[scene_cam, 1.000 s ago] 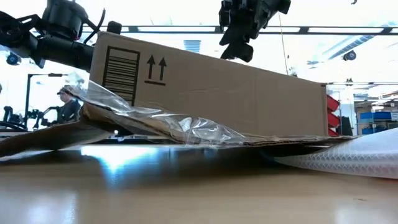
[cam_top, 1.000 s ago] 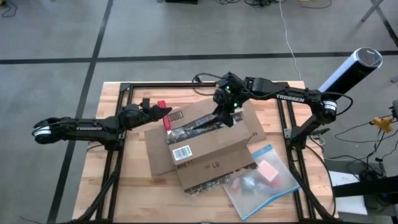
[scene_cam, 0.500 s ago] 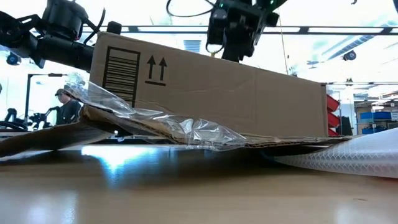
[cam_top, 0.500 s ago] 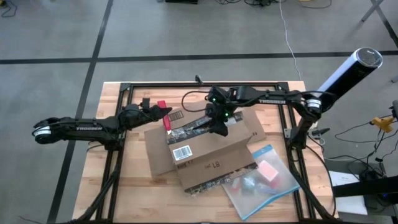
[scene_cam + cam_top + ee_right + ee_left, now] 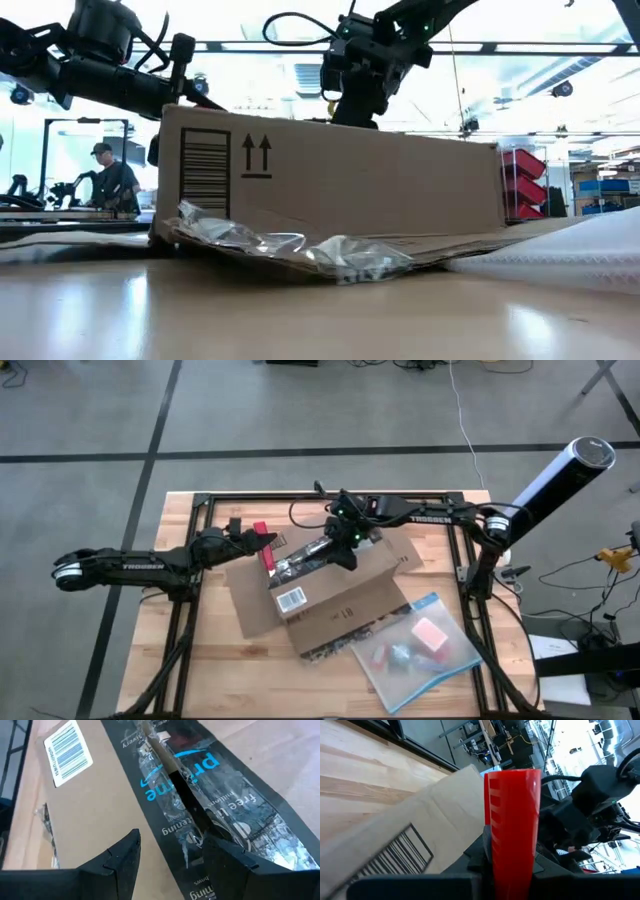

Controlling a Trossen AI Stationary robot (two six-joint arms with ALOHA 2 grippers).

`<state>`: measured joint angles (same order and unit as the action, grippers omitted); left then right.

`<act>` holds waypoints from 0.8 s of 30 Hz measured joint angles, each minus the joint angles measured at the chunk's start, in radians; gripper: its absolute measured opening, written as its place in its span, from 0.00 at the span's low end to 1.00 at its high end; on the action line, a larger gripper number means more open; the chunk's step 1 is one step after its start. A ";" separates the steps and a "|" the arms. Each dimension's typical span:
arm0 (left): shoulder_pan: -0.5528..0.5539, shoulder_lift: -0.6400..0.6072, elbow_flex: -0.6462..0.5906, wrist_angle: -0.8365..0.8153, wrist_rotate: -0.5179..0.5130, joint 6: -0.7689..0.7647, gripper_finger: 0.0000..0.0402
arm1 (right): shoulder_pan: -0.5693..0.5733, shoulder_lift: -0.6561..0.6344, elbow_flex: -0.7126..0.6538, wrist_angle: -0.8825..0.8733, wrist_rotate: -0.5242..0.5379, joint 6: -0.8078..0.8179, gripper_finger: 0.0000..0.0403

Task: Unpack boxes
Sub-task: Break down the box using the red cutter

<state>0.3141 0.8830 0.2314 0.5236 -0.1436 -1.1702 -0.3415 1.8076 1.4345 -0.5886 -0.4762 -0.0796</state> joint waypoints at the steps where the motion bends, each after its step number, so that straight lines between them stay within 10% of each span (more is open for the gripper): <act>1: 0.000 0.000 0.000 0.000 0.000 0.000 0.07 | -0.005 0.002 0.000 0.002 0.005 0.000 0.46; 24: 0.000 -0.001 0.000 0.016 0.019 0.017 0.07 | -0.059 0.051 0.091 0.161 0.236 0.005 0.46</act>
<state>0.3138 0.8818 0.2314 0.5400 -0.1251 -1.1534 -0.4002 1.8587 1.5259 -0.4278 -0.2400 -0.0747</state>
